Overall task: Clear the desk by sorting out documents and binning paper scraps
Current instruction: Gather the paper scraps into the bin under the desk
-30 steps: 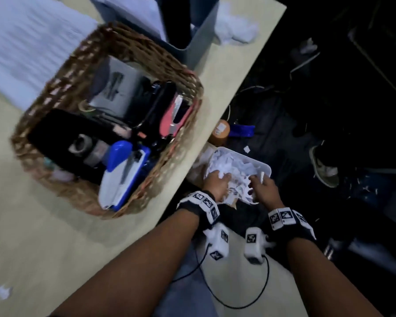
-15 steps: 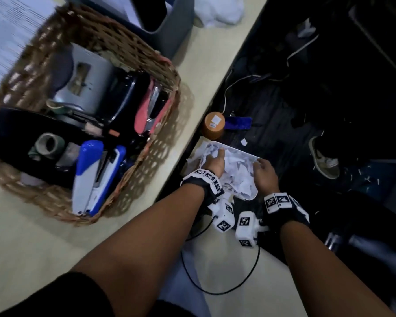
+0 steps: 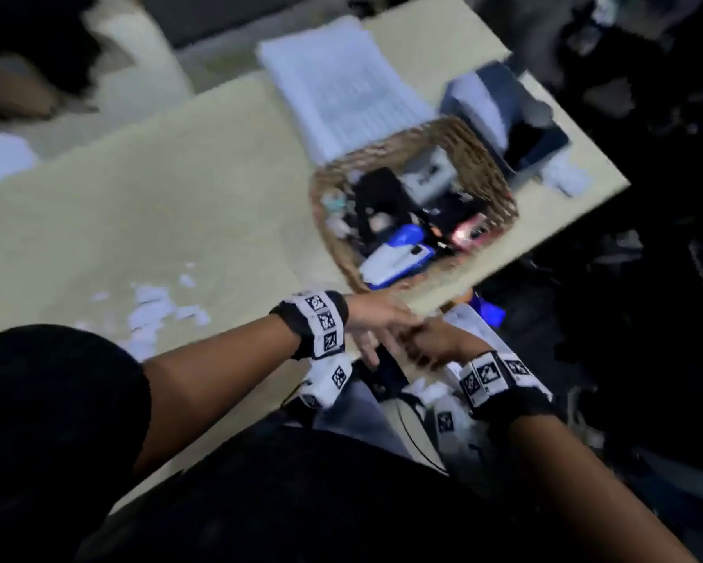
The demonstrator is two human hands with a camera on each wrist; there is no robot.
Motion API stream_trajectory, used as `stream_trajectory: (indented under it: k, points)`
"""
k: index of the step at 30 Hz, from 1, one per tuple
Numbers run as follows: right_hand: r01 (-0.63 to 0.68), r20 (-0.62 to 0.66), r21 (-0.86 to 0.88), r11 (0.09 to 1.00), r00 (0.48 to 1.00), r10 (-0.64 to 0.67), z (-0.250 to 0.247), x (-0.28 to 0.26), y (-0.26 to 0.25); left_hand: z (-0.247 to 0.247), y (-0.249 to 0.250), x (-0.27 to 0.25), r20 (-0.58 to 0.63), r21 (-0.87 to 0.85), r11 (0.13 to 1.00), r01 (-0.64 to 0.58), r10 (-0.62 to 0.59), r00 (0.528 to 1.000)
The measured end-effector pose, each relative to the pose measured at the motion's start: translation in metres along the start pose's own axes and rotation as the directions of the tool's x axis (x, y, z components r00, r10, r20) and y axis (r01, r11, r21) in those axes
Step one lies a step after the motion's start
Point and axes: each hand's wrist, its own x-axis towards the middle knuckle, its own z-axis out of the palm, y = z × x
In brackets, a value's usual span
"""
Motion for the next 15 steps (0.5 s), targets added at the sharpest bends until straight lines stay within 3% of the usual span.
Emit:
stream_trajectory:
  k: [3, 5, 7, 8, 11, 12, 15]
  points:
    - [-0.003, 0.308, -0.277, 0.961, 0.947, 0.092, 0.037, -0.004, -0.071, -0.035, -0.049, -0.063, -0.047, -0.004, 0.999, -0.05, 0.05, 0.998]
    - [0.055, 0.394, -0.413, 0.909, 0.911, 0.123, 0.062, -0.001, -0.116, -0.054, -0.084, -0.102, -0.133, -0.072, 0.994, -0.084, 0.074, 0.988]
    - [0.166, 0.433, -0.497, 0.852, 0.898, 0.078, 0.092, 0.0, -0.162, -0.071, -0.118, -0.141, -0.32, -0.102, 0.983, -0.151, 0.111, 0.941]
    - [0.228, 0.436, -0.518, 0.825, 0.9, 0.025, 0.108, 0.001, -0.183, -0.077, -0.135, -0.161, -0.441, -0.101, 0.976, -0.194, 0.131, 0.888]
    - [0.441, 0.352, -0.573, 0.691, 0.894, -0.278, 0.152, 0.018, -0.229, -0.091, -0.194, -0.214, -0.744, -0.034, 0.965, -0.261, 0.15, 0.651]
    - [0.524, 0.335, -0.604, 0.6, 0.85, -0.406, 0.171, 0.026, -0.243, -0.094, -0.218, -0.233, -0.82, -0.01, 0.969, -0.248, 0.134, 0.556]
    - [0.701, 0.423, -0.67, 0.247, 0.633, -0.648, 0.229, 0.04, -0.272, -0.097, -0.291, -0.277, -0.957, -0.022, 0.972, -0.232, 0.047, 0.288]
